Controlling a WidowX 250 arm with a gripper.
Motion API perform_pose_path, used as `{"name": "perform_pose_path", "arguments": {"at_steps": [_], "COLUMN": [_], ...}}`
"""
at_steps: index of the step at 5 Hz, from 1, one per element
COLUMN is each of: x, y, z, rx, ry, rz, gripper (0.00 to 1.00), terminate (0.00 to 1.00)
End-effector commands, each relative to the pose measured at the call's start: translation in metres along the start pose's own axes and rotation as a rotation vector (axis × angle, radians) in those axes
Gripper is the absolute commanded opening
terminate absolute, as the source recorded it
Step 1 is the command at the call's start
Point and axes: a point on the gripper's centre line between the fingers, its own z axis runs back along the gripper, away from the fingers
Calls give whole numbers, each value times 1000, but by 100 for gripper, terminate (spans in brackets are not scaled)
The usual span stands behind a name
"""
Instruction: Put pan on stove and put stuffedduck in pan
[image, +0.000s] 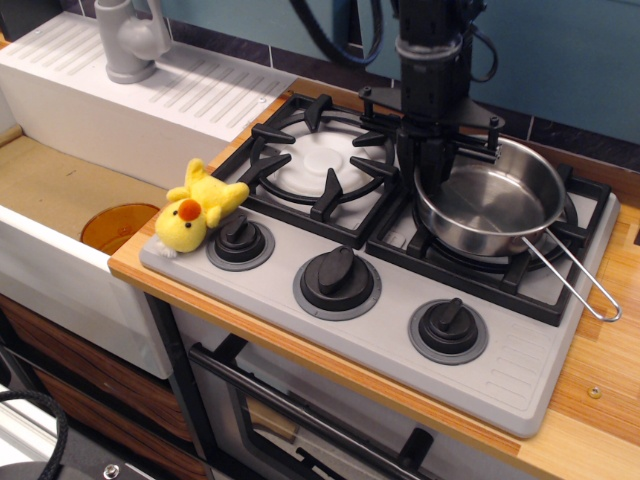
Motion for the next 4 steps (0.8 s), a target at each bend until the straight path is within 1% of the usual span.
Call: {"name": "perform_pose_path", "arguments": {"at_steps": [1,2,3,4], "x": [4,9,15,20], "y": [18,37,60,80], "z": [108,127,135,132], "rx": [103,126,141,141], "ry": [12,23,32,32], "rz": [1,-27,-49,-62], "gripper": [0,0,0,0], "terminate": [0,0,0,0]}}
